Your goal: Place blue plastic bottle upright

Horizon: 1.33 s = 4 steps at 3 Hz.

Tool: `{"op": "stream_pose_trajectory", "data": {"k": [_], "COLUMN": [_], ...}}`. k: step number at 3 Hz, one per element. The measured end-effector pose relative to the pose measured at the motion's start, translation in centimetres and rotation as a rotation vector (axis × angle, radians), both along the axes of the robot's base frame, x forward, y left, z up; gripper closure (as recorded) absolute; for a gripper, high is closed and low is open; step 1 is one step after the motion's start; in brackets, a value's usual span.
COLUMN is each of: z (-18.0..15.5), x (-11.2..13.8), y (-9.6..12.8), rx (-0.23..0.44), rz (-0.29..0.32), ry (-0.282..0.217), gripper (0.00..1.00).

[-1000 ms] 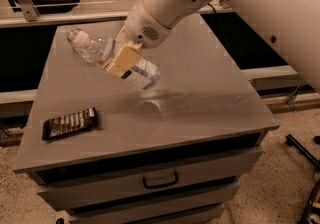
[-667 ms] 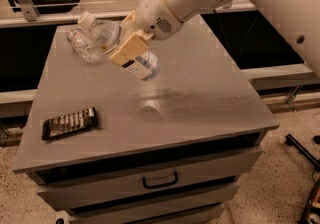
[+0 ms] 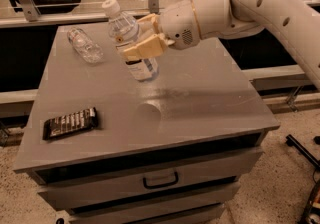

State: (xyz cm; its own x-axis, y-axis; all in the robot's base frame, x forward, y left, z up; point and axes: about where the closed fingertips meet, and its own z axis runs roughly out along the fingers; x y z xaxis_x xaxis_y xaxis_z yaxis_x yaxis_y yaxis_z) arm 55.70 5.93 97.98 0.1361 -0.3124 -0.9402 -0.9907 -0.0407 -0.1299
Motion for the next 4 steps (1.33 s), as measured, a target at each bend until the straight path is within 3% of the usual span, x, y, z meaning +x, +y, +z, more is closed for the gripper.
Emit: {"op": "stream_pose_trajectory", "data": {"k": [1, 2, 4], "z": [-0.2, -0.7, -4.5], "x": [0.0, -0.1, -0.1], "y": [-1.0, -1.7, -3.3], "rx": [0.134, 0.208, 0.271], "rz": [0.021, 0.017, -0.011], "ry": [0.024, 0.049, 0.075], "gripper": [1.0, 0.82, 0.35]}}
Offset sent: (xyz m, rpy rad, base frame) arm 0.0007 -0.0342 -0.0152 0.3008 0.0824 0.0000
